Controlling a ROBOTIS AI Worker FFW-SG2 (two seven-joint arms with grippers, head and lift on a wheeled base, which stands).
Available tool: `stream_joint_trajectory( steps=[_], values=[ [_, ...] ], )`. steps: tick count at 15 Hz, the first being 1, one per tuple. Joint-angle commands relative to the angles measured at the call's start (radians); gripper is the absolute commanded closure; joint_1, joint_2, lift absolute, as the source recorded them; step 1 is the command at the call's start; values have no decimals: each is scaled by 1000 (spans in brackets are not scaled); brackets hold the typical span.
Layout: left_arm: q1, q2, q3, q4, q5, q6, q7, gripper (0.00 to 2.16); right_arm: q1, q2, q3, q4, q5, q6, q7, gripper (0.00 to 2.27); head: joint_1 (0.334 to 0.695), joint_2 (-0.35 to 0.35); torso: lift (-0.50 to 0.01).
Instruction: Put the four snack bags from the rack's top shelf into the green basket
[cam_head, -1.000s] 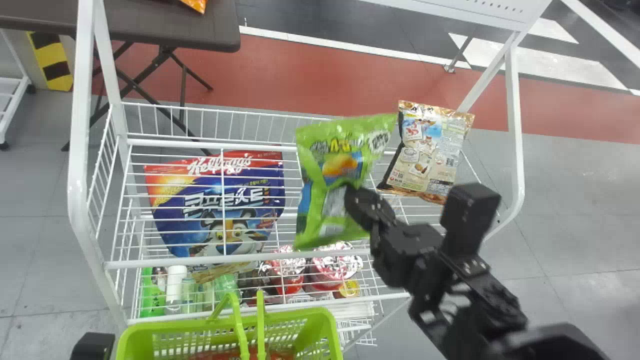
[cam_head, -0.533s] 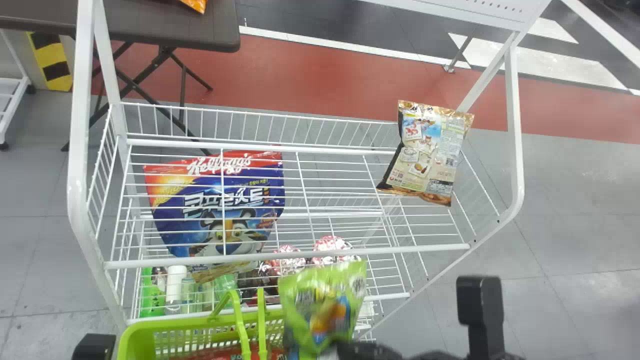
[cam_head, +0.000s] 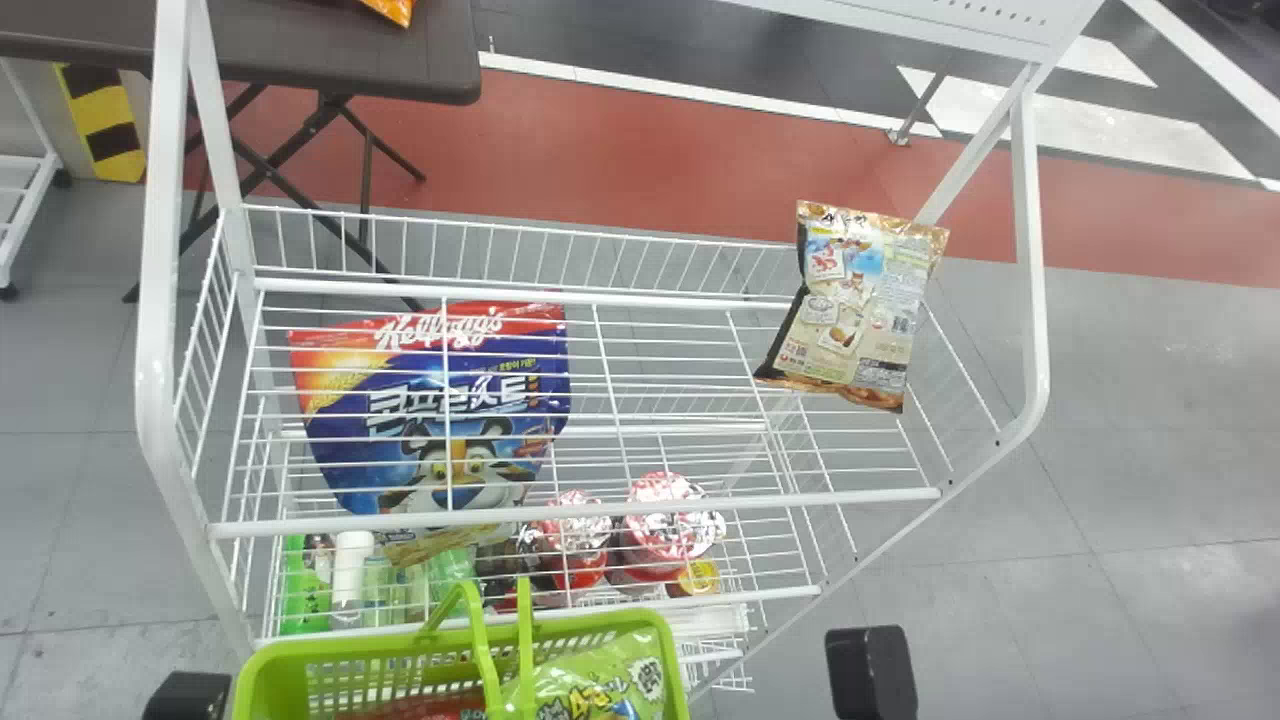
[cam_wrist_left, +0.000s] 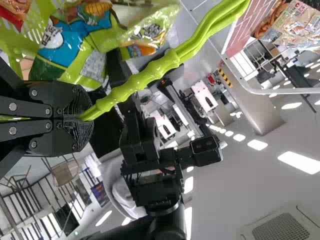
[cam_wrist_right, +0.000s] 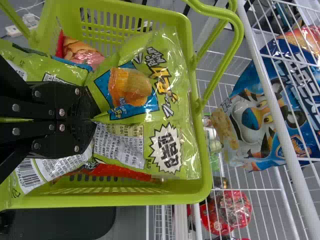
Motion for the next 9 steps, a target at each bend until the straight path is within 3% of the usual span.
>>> stream_joint_trajectory(
  steps=[1,2,3,9],
  values=[
    [3,2,2,0,0,-3,-1,1730,-2,-2,18,11,6,-7,2,1129,695,-350,0],
    [6,2,3,-2,0,-12,-2,1727,-6,-3,18,19,6,-19,2,73,695,-350,0],
    [6,2,3,0,0,-15,-2,1727,-10,-3,17,22,9,-19,1,-2,695,-350,0],
    [8,2,2,-5,-3,-15,-1,1727,-24,-8,0,56,41,-145,-24,53,695,-350,0]
  ],
)
